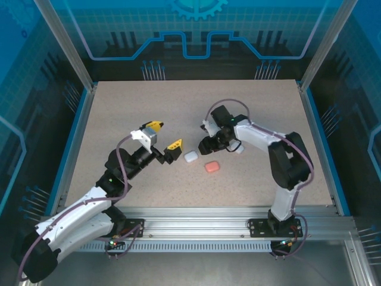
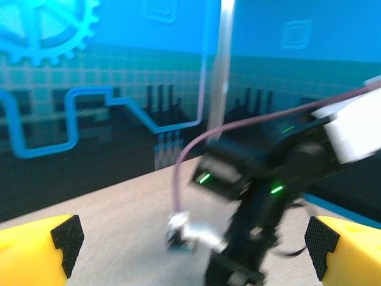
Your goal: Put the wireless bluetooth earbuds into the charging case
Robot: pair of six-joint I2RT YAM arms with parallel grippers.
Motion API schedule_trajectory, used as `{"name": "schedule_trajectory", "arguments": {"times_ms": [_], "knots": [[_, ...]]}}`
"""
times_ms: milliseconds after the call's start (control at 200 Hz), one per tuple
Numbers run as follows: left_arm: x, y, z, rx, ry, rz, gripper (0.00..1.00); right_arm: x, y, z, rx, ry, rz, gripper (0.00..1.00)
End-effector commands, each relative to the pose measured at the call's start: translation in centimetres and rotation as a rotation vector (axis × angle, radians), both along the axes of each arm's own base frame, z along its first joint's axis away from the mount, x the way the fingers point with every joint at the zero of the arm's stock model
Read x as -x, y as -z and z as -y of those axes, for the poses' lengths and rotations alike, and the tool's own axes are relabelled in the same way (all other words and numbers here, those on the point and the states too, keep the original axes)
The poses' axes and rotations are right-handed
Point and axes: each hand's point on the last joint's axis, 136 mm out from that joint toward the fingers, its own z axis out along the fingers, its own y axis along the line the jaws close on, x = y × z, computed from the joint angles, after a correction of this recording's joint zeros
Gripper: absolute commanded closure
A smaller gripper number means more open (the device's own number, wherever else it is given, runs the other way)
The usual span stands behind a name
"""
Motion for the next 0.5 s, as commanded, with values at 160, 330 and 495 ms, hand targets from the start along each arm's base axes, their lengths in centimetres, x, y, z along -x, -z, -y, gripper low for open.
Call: {"name": "schedule_trajectory", "arguments": {"times_ms": [160,330,495], "knots": [[-4.8,8.2,-9.7,0.027,-0.519,-0.345,0.01,-1.1,-5.8,9.1,0.182,0.227,0.31,0.35],[-4.9,12.6,-15.2,0.096,-0.699,-0.485,0.01,-0.6,-6.7,15.6,0.192,0.427,0.418,0.23],[-4.7,14.7,-18.0,0.022,-0.804,-0.527,0.01,0.7,-6.6,21.0,0.203,0.608,0.528,0.0]]}}
